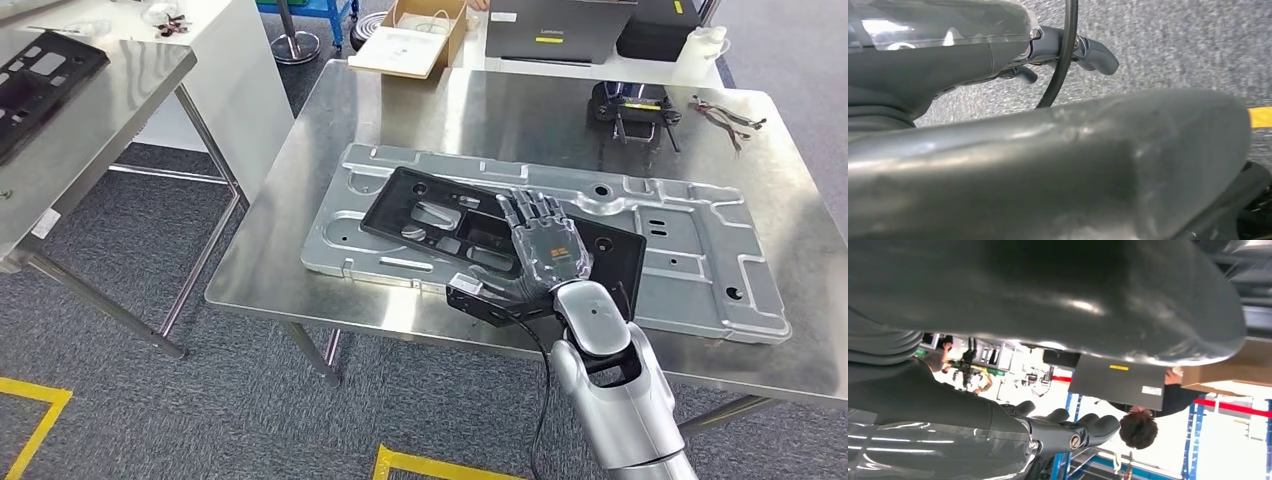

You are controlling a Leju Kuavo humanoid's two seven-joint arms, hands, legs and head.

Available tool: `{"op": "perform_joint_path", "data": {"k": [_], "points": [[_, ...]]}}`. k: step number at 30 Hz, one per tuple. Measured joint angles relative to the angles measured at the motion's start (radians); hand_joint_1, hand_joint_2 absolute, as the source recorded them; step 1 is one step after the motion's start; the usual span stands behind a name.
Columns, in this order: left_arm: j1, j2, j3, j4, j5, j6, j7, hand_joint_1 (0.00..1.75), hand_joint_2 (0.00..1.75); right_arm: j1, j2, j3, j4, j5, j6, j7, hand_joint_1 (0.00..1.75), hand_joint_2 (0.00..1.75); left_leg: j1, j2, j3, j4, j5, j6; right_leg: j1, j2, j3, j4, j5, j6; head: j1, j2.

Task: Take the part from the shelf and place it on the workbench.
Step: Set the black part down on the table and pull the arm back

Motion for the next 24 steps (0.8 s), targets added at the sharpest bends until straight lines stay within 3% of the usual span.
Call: {"op": "perform_joint_path", "data": {"k": [1,2,4,6,8,9,11,13,14,15,16,17,18,20,22,24], "points": [[0.0,0.0,0.0,0.0,0.0,0.0,0.0,0.0,0.0,0.0,0.0,0.0,0.0,0.0,0.0,0.0,0.0,0.0,0.002,0.0,0.029,-0.026,0.021,-0.001,-0.001,-0.001,-0.008,0.001,0.006,0.003,0.0,0.0],[0.0,0.0,0.0,0.0,0.0,0.001,0.0,0.0,0.0,0.0,0.0,0.001,0.0,0.0,0.0,0.0,0.0,0.0,0.004,0.0,0.077,-0.09,0.049,-0.002,-0.002,-0.001,-0.015,0.003,0.012,0.007,0.0,0.0],[-0.001,0.0,0.0,0.0,0.0,0.001,0.001,0.0,0.0,-0.002,0.001,0.003,-0.001,0.0,0.0,0.0,0.0,0.0,0.003,-0.001,0.174,-0.24,0.077,0.002,-0.002,-0.001,-0.024,0.005,0.022,0.018,0.0,0.0],[-0.003,0.0,0.0,0.0,-0.001,0.001,0.002,0.0,0.0,-0.007,0.004,0.008,-0.001,0.0,-0.001,0.001,0.0,0.0,-0.002,-0.004,0.211,-0.308,0.075,0.013,-0.001,0.0,-0.027,0.003,0.036,0.032,0.0,0.0],[-0.003,-0.001,0.0,0.0,-0.002,0.0,0.004,0.0,0.0,-0.011,0.005,0.015,-0.001,0.0,0.0,0.002,0.0,0.0,-0.003,-0.003,0.204,-0.314,0.087,0.028,-0.001,0.001,-0.028,-0.002,0.047,0.046,0.0,0.0],[-0.003,-0.001,0.0,0.0,-0.002,0.0,0.005,0.0,0.0,-0.012,0.005,0.017,-0.001,0.0,0.001,0.002,0.0,0.0,-0.002,-0.001,0.199,-0.317,0.096,0.038,-0.001,0.002,-0.033,0.004,0.039,0.051,0.0,0.0],[-0.004,-0.002,0.0,0.0,-0.002,-0.002,0.006,0.0,0.0,-0.013,0.005,0.018,-0.001,-0.001,0.003,0.003,0.0,0.0,0.0,0.004,0.179,-0.323,0.119,0.059,-0.001,0.004,-0.06,0.068,-0.029,0.054,0.0,0.0],[-0.004,-0.002,0.0,0.0,-0.002,-0.004,0.007,0.0,0.0,-0.014,0.005,0.018,-0.001,-0.002,0.004,0.003,0.0,0.0,-0.007,0.005,0.15,-0.32,0.139,0.069,0.002,0.004,-0.1,0.195,-0.122,0.052,0.0,0.0],[-0.004,-0.002,0.0,0.0,-0.002,-0.005,0.007,0.0,0.0,-0.014,0.005,0.018,-0.001,-0.002,0.004,0.003,0.0,0.0,-0.011,0.005,0.135,-0.319,0.149,0.071,0.004,0.004,-0.113,0.252,-0.145,0.051,0.0,0.0],[-0.004,-0.002,0.0,0.0,-0.003,-0.005,0.008,0.0,0.0,-0.014,0.005,0.018,0.0,-0.002,0.004,0.003,0.0,0.0,-0.015,0.005,0.121,-0.317,0.158,0.073,0.006,0.004,-0.112,0.283,-0.145,0.049,0.0,0.0],[-0.004,-0.002,0.0,0.0,-0.003,-0.005,0.008,0.0,0.0,-0.014,0.005,0.018,0.0,-0.003,0.004,0.003,0.0,0.0,-0.019,0.005,0.107,-0.314,0.167,0.073,0.009,0.004,-0.093,0.28,-0.126,0.044,0.0,0.0],[-0.004,-0.002,0.0,0.0,-0.004,-0.005,0.008,0.0,0.0,-0.014,0.005,0.018,0.0,-0.003,0.004,0.003,0.0,0.0,-0.022,0.005,0.094,-0.311,0.175,0.074,0.013,0.004,-0.057,0.241,-0.096,0.036,0.0,0.0],[-0.004,-0.003,0.0,0.0,-0.004,-0.006,0.008,0.0,0.0,-0.015,0.005,0.019,0.0,-0.003,0.004,0.003,0.0,0.0,-0.025,0.004,0.084,-0.308,0.182,0.074,0.019,0.004,-0.007,0.177,-0.074,0.025,0.0,0.0],[-0.005,-0.005,0.0,0.0,-0.006,-0.007,0.008,0.0,0.0,-0.017,0.005,0.02,-0.002,-0.004,0.004,0.003,0.0,0.0,-0.03,0.003,0.07,-0.304,0.196,0.07,0.029,0.002,0.083,0.039,-0.068,0.006,0.0,0.0],[-0.005,-0.007,0.0,0.0,-0.009,-0.008,0.008,0.0,0.0,-0.02,0.004,0.021,-0.005,-0.006,0.004,0.003,0.0,0.0,-0.03,0.004,0.064,-0.306,0.212,0.06,0.034,0.001,0.114,-0.024,-0.076,-0.001,0.0,0.0],[-0.003,-0.006,0.0,0.0,-0.011,-0.009,0.007,0.0,0.0,-0.02,0.004,0.021,-0.005,-0.009,0.004,0.003,0.0,0.0,-0.03,0.002,0.058,-0.306,0.216,0.049,0.029,-0.001,0.105,-0.037,-0.056,-0.006,0.0,0.0]]}}
